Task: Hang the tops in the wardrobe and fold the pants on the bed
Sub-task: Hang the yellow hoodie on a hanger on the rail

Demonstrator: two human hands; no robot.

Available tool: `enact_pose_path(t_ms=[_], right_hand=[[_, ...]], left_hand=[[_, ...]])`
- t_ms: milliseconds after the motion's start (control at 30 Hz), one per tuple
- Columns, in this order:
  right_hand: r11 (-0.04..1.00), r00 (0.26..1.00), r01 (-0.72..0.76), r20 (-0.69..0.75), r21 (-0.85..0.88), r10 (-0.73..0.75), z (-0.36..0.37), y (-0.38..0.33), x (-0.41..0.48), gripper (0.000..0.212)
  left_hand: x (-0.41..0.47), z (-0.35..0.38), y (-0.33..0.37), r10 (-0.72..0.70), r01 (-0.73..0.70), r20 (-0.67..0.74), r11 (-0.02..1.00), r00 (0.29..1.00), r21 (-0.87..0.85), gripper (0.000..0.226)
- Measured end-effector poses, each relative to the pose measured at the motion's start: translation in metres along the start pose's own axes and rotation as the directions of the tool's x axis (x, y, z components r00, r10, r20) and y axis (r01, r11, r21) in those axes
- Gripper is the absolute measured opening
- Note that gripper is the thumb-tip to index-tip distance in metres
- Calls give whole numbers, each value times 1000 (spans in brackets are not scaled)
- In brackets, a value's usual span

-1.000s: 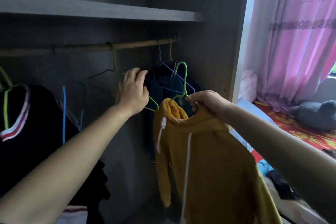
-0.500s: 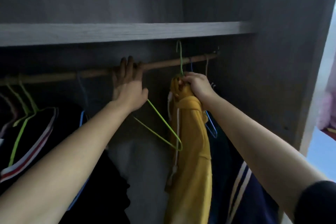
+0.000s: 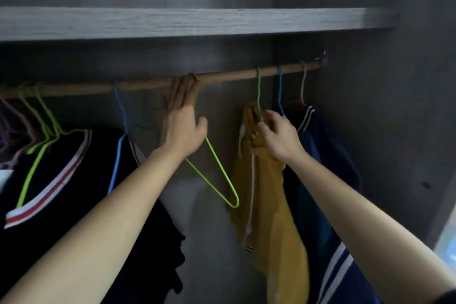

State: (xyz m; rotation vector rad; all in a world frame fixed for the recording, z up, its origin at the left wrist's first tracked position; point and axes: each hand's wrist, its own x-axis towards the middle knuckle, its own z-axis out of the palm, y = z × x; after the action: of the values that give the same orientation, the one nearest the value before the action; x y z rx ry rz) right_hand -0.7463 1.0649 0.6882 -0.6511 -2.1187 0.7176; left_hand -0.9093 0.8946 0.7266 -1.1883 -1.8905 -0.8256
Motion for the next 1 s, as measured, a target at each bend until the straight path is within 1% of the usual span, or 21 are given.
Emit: enact_pose_path(t_ms=[67, 133, 233, 367, 433, 500, 600, 700, 867, 1000], right_hand=[[997, 996, 57, -59, -52, -60, -1, 4, -28, 51], [992, 993, 66, -87, -108, -75, -3, 10, -60, 52], [977, 989, -4, -144, -213, -28, -9, 25, -117, 55], [911, 984, -71, -176, -405, -2, -17, 45, -209, 60], [862, 982, -100, -190, -497, 4, -25, 58, -257, 58], [809, 974, -173, -222, -562, 54, -38, 72, -304, 55], [728, 939, -323, -302, -604, 166, -70, 93, -363, 56], [642, 906, -413, -363, -646, 218, -114, 114, -405, 59], [543, 814, -577, -483, -610, 323, -188, 166, -457, 63], [469, 752, -659, -542, -589, 376, -253, 225, -498, 65]], left_hand=[[-31, 2, 13, -57, 56, -9, 995, 998, -78, 67], [-69, 4, 28, -45, 46, 7, 993, 999, -109, 60], [-131, 9, 45, 33, -26, 40, 983, 999, -180, 57], [-212, 23, 74, 82, -37, 144, 956, 986, -292, 57], [-249, 28, 94, 110, -23, 191, 914, 975, -406, 57], [-281, 32, 116, 142, -14, 219, 865, 965, -502, 56], [-316, 35, 158, 215, -33, 250, 816, 944, -577, 55], [-328, 39, 206, 327, -90, 283, 781, 902, -618, 55], [-337, 58, 296, 481, -197, 282, 726, 830, -659, 56], [-349, 94, 391, 572, -226, 345, 702, 745, -675, 57]])
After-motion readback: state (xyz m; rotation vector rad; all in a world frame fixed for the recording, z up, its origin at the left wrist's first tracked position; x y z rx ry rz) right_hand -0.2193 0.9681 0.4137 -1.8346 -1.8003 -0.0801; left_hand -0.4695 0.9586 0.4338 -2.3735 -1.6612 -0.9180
